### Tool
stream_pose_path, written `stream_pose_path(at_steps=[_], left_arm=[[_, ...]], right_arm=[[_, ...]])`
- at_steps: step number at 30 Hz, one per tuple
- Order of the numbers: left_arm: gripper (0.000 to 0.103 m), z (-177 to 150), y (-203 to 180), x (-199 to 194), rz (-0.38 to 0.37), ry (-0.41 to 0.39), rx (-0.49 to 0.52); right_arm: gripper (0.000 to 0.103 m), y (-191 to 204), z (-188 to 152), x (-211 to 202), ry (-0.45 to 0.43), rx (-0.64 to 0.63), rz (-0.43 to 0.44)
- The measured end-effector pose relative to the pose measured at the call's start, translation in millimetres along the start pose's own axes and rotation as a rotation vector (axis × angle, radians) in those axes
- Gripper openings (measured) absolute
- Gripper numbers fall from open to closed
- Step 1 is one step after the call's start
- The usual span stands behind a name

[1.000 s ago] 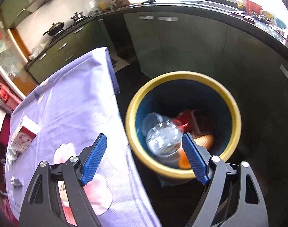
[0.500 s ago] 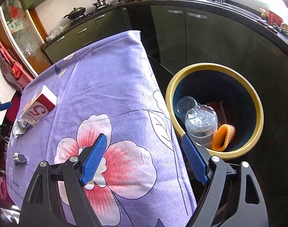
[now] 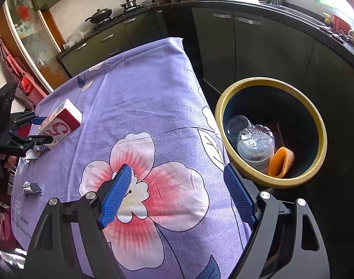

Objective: Collect trash
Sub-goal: 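Grasp the white-and-red milk carton with the left gripper, then carry the milk carton over the bin and open the left gripper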

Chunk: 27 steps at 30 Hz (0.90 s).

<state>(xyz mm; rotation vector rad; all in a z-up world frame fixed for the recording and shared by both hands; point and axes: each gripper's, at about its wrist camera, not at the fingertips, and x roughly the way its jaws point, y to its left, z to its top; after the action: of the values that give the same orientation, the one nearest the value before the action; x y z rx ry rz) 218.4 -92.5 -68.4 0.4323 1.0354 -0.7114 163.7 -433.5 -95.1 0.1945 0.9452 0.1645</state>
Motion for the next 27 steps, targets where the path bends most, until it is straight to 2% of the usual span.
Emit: stream_pose_path(at_steps=[6,8,17,27], left_arm=[[0.044,0.1,-1.4,3.9,0.012,0.013,-0.012],[0.034,-0.3,-1.3,6.6,0.009,0.027,-0.027],[0.034,-3.0,-4.5,12.3,0.031,0.058,-0.063],[0.033,6.2,-26.8,-6.2,0.042,0.022,-0.043]], right_arm=[[0.081,3.3,-1.3,0.7,0.005,-0.005,0.017],[0.081,2.7,-2.0,1.2,0.006,-0.005,0.019],[0.081,0.7,-3.5,0.9,0.006,-0.002,0.032],[0.081,-4.2,-5.7,0.9,0.006,0.005,0.043]])
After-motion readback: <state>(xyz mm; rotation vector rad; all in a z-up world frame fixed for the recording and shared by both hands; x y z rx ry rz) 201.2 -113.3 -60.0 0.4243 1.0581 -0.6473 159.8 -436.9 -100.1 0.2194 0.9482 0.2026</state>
